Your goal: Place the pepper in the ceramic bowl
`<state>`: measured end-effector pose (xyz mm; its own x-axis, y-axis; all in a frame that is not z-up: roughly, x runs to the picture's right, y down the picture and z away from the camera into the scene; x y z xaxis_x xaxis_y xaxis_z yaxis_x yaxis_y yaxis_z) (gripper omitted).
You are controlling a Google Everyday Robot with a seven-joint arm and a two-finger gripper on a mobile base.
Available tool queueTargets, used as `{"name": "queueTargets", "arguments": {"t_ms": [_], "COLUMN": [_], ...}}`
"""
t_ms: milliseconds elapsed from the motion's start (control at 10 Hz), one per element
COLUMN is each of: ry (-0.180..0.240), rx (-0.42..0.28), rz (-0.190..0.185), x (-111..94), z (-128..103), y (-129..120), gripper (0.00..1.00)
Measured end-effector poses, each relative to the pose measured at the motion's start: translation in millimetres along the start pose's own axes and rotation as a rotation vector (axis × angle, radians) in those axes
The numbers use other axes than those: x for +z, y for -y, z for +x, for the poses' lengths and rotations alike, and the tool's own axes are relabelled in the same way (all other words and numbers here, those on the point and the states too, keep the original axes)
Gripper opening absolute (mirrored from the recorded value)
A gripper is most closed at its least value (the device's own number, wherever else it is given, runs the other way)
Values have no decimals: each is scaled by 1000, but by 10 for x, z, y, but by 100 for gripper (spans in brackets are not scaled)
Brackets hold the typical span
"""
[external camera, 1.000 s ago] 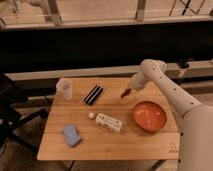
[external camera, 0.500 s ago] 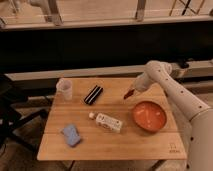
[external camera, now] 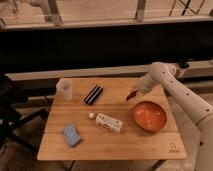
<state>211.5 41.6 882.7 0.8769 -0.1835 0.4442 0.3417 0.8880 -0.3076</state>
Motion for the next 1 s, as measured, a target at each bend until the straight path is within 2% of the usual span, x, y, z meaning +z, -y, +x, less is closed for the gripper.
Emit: {"name": "queueTargets", "arguments": {"t_ms": [600, 900, 1000], "ry": [-23, -23, -31], "rx": [41, 52, 56], "rz": [-16, -16, -16], "x": [6, -24, -86], "z": [169, 209, 212], "y": [-175, -255, -349], "gripper": [0, 0, 0]}}
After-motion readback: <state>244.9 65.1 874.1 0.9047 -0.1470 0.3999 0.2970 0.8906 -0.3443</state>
